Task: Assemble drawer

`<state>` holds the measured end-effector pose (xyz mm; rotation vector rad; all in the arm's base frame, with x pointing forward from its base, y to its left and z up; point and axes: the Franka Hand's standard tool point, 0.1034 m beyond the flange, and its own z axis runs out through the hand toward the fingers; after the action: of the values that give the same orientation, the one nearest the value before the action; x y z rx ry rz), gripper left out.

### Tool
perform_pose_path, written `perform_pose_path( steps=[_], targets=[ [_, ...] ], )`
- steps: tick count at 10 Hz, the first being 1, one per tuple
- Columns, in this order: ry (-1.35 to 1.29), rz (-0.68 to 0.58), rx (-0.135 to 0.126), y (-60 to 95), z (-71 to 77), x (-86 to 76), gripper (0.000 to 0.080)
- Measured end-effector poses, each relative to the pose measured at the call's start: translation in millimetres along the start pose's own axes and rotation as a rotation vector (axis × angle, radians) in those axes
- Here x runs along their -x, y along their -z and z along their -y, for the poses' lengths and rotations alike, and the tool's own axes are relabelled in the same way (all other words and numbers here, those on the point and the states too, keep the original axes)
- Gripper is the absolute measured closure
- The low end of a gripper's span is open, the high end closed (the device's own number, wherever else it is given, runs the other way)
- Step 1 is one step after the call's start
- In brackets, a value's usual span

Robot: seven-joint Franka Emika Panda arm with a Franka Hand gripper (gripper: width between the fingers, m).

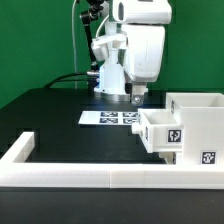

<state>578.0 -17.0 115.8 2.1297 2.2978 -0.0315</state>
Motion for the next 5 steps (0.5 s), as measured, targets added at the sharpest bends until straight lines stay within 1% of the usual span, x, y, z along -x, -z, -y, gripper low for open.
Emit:
perform_pose_path(
  steps=[1,2,3,4,5],
  targets=[
    [0.000,-0.001,-0.002,-1.3,0.4,0.6,0.0151],
    [0.041,-0.050,-0.007,-12.6,1.2,6.6,0.0151],
    [0.020,-0.120,-0.022,-24.4,-3.2,14.5,0.0151],
    [0.011,-0.164,-0.030,-28.0,-11.1,17.6,0.0151],
    [0.004,-0.199,-0.026,-29.9,-15.9,20.3,0.0151]
  ],
)
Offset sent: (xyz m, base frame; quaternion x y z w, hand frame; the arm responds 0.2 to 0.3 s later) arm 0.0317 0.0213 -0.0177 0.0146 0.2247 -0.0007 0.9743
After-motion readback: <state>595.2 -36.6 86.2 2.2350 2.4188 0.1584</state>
